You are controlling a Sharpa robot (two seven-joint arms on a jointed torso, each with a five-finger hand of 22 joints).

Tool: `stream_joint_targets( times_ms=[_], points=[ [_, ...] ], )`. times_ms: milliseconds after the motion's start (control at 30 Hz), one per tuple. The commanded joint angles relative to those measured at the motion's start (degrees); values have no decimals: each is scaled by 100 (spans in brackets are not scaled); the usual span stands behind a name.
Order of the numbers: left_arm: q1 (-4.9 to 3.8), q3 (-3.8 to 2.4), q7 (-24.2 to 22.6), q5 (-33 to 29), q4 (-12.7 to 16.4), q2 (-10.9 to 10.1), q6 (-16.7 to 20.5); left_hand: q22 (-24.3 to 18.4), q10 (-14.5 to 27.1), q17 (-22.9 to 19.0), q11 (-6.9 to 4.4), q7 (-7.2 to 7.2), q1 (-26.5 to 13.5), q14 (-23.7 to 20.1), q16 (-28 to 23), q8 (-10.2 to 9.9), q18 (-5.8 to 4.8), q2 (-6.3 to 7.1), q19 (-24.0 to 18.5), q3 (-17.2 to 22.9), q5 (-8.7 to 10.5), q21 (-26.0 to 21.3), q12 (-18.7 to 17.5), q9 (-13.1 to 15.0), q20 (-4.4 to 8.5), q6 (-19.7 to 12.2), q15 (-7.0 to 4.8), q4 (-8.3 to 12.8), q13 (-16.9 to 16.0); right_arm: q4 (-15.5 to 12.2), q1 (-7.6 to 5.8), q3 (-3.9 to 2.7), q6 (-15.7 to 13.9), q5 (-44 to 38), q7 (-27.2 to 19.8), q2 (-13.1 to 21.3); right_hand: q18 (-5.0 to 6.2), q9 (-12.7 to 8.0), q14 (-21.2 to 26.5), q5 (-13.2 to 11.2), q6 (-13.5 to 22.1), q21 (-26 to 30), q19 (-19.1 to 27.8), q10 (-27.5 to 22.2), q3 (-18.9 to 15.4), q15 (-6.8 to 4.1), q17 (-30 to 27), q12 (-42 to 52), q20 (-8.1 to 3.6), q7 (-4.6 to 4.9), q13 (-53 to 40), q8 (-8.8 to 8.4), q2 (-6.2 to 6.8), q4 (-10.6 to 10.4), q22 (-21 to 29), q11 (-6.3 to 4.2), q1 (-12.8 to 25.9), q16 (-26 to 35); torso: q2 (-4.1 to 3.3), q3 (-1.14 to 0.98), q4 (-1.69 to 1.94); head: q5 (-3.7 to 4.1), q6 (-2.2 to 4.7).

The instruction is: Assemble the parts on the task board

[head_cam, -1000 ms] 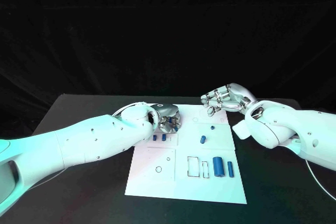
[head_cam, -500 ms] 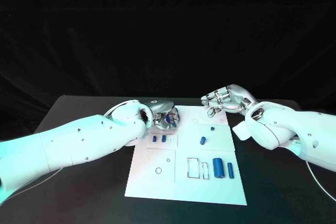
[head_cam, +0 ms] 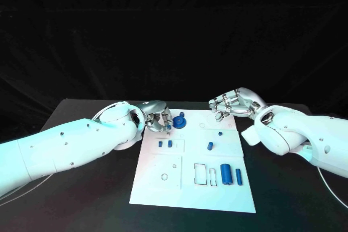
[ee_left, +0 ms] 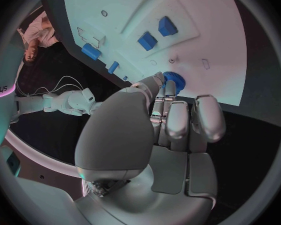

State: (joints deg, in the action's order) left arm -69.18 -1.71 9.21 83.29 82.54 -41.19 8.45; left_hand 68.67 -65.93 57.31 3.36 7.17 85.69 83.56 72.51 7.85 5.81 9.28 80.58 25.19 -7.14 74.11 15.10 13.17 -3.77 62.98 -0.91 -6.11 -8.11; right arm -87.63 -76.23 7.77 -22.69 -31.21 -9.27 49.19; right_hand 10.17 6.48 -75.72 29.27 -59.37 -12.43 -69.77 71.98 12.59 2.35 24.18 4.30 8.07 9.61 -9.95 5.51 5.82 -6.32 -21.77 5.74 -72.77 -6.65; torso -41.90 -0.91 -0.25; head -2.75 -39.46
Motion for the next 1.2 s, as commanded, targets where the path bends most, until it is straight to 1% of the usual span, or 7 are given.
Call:
stream_joint_targets(
  times_ms=[33, 233, 467, 667, 767, 1067, 1200],
  points=[
    [13, 11, 50, -130, -16, -11, -180, 2, -45, -6, 1, -2, -55, 4, 11, -37, -111, -8, 39, 14, -16, 32, -16, -5, -11, 33, -25, -11, 7, -11, 8, 0, 27, -49, -32, -2, 24, -5, 10, 20, -12, 12, 24, 4, 23, -7, 7, 15, 6, 6, 7, 28, -28, -5, 8, -17, -34, 21, -4, 10, 0, -11, 7],
    [46, 29, 42, -137, -99, -12, -209, 3, -52, -18, -1, -5, -63, 2, 8, -44, -111, 1, 38, 10, -16, 32, -28, -8, -11, 37, -26, -9, 7, -15, 19, 0, 29, -49, -35, -3, 24, -5, 10, 30, -12, 11, 24, 4, 28, -7, 7, 14, 5, 6, 9, 28, -29, -4, 9, -17, -36, 21, -5, 6, -15, -36, 6],
    [75, 38, 41, -138, -159, 17, -255, 2, -55, -19, -2, -6, -65, 1, 8, -46, -110, 3, 37, 9, -16, 32, -30, -9, -11, 38, -27, -9, 7, -15, 24, 0, 29, -49, -37, -10, 24, -5, 10, 30, -12, 11, 24, 4, 28, -7, 7, 14, 5, 6, 9, 28, -29, -4, 9, -17, -36, 21, -8, -4, -13, -39, -6],
    [119, 40, 47, -138, -214, 54, -297, 4, -65, -23, -4, -9, -69, 0, 7, -47, -110, 5, 37, 8, -16, 33, -35, -9, -11, 46, -28, -7, 6, -16, 26, 0, 29, -49, -38, -11, 24, -5, 10, 30, -12, 11, 24, 4, 28, -7, 7, 14, 5, 6, 9, 28, -29, -4, 9, -17, -36, 21, -7, 1, -21, -28, -9],
    [132, 41, 46, -138, -243, 76, -307, 2, -68, -31, -5, -10, -72, -2, 4, -49, -110, 7, 35, 6, -16, 31, -39, -10, -10, 48, -28, -7, 6, -18, 26, 0, 27, -49, -37, -7, 24, -5, 10, 30, -12, 11, 24, 4, 28, -7, 7, 14, 5, 6, 9, 28, -29, -4, 9, -17, -36, 21, -6, -5, -16, -24, -17],
    [143, 41, 41, -134, -300, 131, -331, 2, -68, -31, -5, -10, -72, -2, 4, -49, -110, 7, 35, 6, -16, 31, -39, -10, -10, 48, -28, -7, 6, -21, 26, 0, 26, -49, -37, -8, 24, -5, 10, 30, -12, 11, 24, 4, 28, -7, 7, 14, 5, 6, 9, 28, -29, -4, 9, -17, -36, 21, -5, -6, -14, -30, -20],
    [144, 43, 35, -133, -322, 158, -335, 2, -68, -31, -5, -10, -72, -2, 4, -49, -110, 7, 35, 6, -16, 31, -39, -10, -10, 48, -28, -7, 6, -22, 26, 0, 25, -49, -37, -8, 24, -5, 10, 30, -12, 11, 24, 4, 28, -7, 7, 14, 5, 6, 9, 28, -29, -4, 9, -17, -36, 21, -7, -2, -15, -25, -13]
  ],
)
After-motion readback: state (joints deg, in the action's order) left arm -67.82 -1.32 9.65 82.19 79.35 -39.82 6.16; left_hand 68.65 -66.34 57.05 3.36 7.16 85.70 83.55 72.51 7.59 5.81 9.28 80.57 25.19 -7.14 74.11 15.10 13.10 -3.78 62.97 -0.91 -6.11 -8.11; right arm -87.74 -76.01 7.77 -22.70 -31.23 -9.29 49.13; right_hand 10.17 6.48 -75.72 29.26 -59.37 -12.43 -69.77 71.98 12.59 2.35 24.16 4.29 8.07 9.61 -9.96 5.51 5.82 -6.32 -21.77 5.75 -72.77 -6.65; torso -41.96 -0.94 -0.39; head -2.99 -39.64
